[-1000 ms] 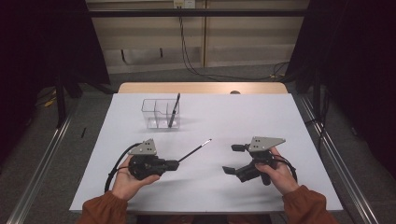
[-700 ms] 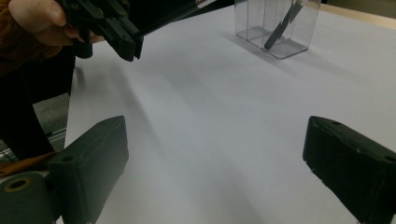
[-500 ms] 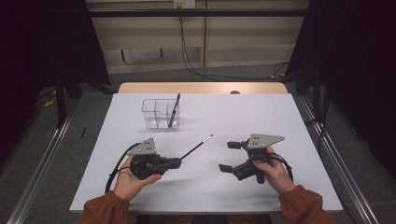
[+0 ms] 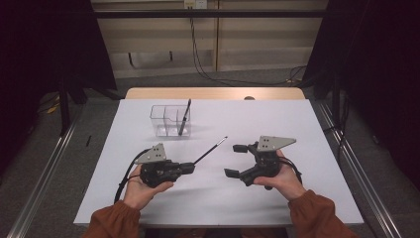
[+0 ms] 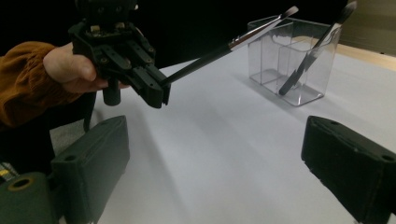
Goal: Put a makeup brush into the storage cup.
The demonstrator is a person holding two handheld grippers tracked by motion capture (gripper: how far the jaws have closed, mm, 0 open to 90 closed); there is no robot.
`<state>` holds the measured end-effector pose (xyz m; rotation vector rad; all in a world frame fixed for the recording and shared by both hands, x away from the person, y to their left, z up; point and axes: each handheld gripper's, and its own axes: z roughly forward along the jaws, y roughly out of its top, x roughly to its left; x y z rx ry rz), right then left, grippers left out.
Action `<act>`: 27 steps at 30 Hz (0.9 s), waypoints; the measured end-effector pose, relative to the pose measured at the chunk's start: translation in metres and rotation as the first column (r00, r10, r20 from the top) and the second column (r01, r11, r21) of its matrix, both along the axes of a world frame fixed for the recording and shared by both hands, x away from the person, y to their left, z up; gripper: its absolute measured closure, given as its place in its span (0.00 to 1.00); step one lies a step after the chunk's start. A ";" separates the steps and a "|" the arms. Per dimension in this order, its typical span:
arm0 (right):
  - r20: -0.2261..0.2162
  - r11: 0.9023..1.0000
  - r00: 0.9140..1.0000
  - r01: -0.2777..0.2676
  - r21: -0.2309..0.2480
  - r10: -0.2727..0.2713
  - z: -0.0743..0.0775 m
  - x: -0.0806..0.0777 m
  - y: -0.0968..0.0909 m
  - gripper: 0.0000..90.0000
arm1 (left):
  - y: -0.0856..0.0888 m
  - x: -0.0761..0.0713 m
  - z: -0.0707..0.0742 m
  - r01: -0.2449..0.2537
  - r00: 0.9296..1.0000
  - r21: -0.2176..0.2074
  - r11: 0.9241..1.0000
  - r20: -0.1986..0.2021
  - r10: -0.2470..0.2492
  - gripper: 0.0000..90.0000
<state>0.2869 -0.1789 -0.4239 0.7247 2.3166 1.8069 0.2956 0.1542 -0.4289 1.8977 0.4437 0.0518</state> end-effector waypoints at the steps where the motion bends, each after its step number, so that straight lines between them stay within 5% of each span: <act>1: -0.003 1.000 1.000 -0.001 0.006 0.001 0.002 0.002 0.000 0.10 | -0.001 0.001 0.001 0.007 1.000 0.000 1.000 -0.001 -0.007 0.95; 15: 0.000 0.999 1.000 -0.014 0.039 0.014 0.005 0.007 0.005 0.30 | -0.020 -0.006 -0.008 0.061 0.998 0.004 0.998 0.027 -0.061 0.95; 27: -0.032 0.995 0.998 -0.059 0.080 0.061 0.001 0.009 0.005 0.60 | -0.023 -0.007 -0.010 0.086 0.996 0.016 0.996 0.021 -0.087 0.95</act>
